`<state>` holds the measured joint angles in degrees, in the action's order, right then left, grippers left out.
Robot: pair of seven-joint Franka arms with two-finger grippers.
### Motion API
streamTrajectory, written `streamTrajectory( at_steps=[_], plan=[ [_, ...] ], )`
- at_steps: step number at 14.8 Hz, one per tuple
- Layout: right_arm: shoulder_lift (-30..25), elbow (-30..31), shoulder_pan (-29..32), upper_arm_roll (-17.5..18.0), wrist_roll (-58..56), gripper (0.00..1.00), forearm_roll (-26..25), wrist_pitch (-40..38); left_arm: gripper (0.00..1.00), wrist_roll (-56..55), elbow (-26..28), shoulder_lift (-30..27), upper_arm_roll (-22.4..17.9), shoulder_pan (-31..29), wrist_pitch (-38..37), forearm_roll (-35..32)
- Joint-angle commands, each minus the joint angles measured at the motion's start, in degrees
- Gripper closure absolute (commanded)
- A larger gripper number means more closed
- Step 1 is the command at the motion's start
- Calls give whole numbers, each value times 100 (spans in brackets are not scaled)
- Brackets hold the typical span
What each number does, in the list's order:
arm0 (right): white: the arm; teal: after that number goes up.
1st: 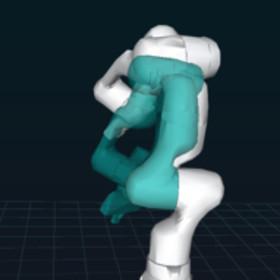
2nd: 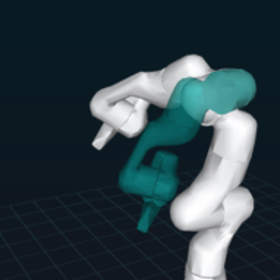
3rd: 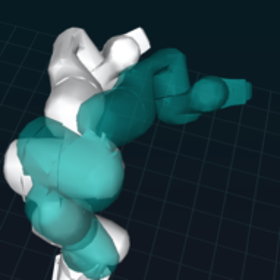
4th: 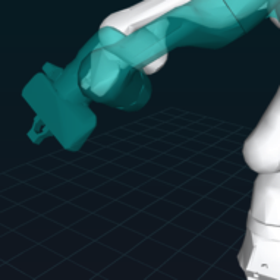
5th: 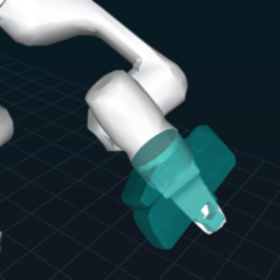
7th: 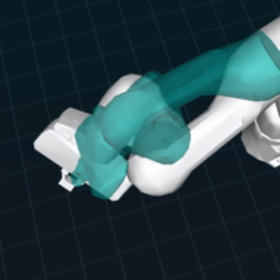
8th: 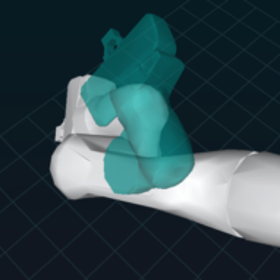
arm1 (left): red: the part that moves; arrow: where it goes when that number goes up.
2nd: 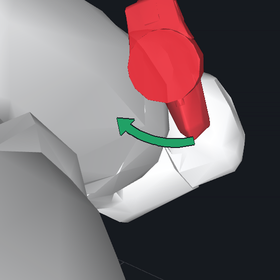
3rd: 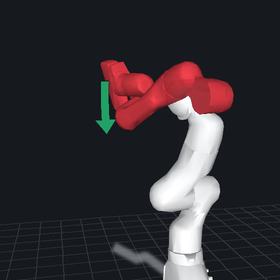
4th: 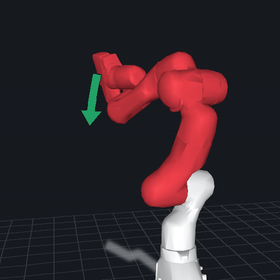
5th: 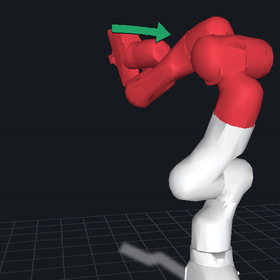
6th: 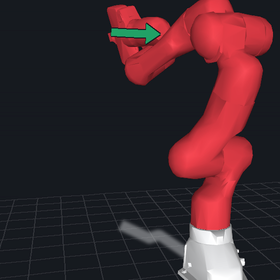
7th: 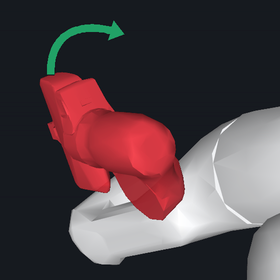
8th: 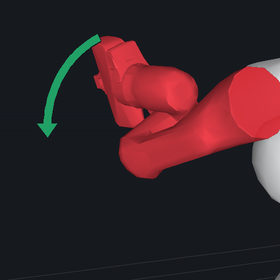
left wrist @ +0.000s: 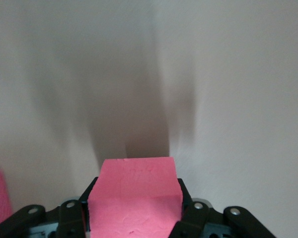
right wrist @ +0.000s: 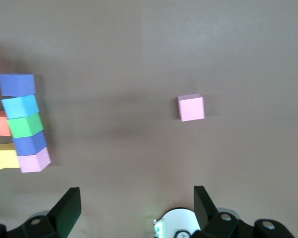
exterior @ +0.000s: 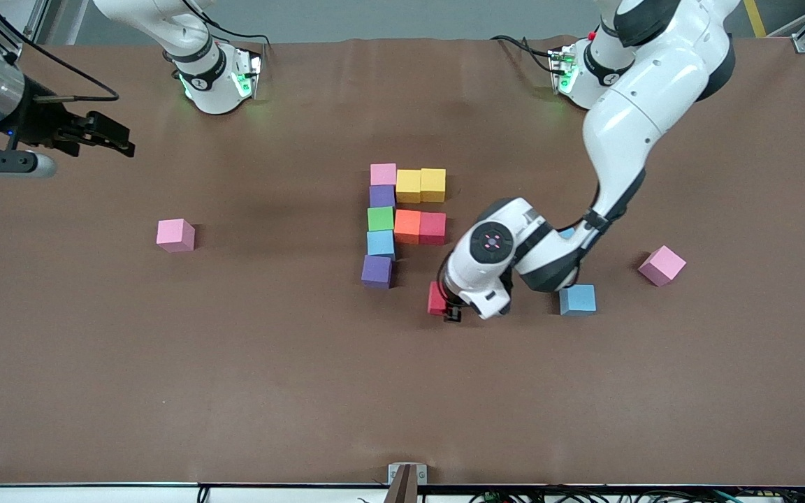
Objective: Arrange 11 blocks into digit 3
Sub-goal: 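Place the red cube beside the purple cube with the left gripper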
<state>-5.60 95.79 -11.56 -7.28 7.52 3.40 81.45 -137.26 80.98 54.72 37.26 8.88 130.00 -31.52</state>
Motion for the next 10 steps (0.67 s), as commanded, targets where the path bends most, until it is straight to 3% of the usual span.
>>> streamTrajectory(
  at_steps=[1,6,10],
  plan=[
    [-249,168,398,113,-400,0,-217,99,75,-677,-3,-102,-79,376,-54,49],
    [-223,20,1058,113,-1183,0,-226,230,75,-1057,58,-120,-87,623,-71,32],
    [-108,-420,1147,113,-1201,0,-375,248,75,-1066,58,-111,-87,641,-71,23]
  ],
)
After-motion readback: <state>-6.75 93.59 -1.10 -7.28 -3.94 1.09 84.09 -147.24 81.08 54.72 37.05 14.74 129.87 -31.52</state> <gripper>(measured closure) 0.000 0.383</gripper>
